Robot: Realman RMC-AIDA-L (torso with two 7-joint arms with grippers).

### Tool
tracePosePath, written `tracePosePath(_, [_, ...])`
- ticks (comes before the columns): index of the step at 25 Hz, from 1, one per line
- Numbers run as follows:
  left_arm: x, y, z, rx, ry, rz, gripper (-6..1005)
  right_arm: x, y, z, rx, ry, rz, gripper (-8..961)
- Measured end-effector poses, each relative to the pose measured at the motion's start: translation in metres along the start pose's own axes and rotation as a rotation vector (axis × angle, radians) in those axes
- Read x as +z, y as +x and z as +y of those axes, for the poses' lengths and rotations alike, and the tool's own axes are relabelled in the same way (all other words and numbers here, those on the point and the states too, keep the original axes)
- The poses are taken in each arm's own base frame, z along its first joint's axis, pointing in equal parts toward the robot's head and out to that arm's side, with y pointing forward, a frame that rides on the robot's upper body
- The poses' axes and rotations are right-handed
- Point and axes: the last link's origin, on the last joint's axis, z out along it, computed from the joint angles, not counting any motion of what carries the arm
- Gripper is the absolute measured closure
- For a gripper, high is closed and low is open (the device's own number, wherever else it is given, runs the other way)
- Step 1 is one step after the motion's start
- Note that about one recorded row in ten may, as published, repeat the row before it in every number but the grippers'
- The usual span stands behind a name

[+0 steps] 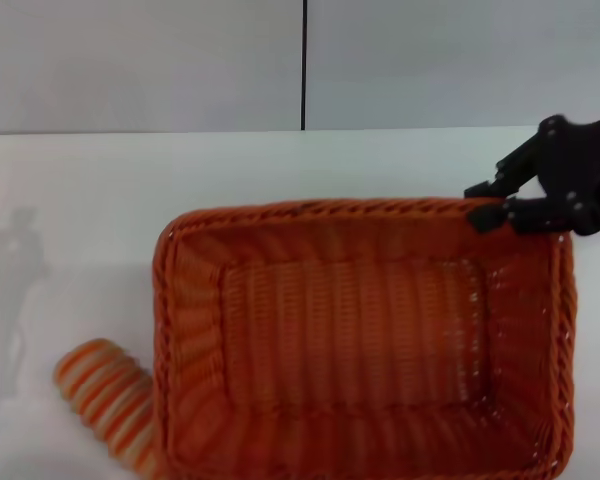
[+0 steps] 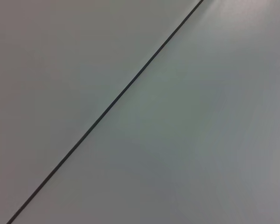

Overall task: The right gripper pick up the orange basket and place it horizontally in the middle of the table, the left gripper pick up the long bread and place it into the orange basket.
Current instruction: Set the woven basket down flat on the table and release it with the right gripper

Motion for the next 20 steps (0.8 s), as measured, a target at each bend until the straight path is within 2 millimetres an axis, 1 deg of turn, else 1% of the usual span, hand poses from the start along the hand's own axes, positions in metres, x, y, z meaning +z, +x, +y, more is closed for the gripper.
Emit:
tracePosePath(1, [0.000,0.000,0.000,-0.001,-0.001,0.000,937,0.005,0.001,-0.001,-0.010,-0.017,0.007,789])
tracePosePath(4, [0.001,0.000,0.001,-0.002,-0.004,0.001,936,0.008,0.002,-0.001,-0.018,-0.024,0.015,789])
tracePosePath(7, [0.001,0.000,0.000,-0.002,-0.003,0.000,935,0.007,0.005,-0.002,-0.015,-0.012,0.019,789])
tracePosePath(13, [-0.001,-0.001,-0.001,-0.001,0.008,-0.009,934,-0.012,0.013,-0.004,0.014,0.053,-0.016,792])
tracePosePath(17, [0.000,-0.003,0.000,-0.004,0.002,-0.016,933,-0.019,0.015,-0.004,0.032,0.081,-0.030,745])
tracePosePath(20, [0.001,-0.003,0.001,-0.006,-0.003,-0.020,932,-0.021,0.016,-0.005,0.047,0.100,-0.043,711])
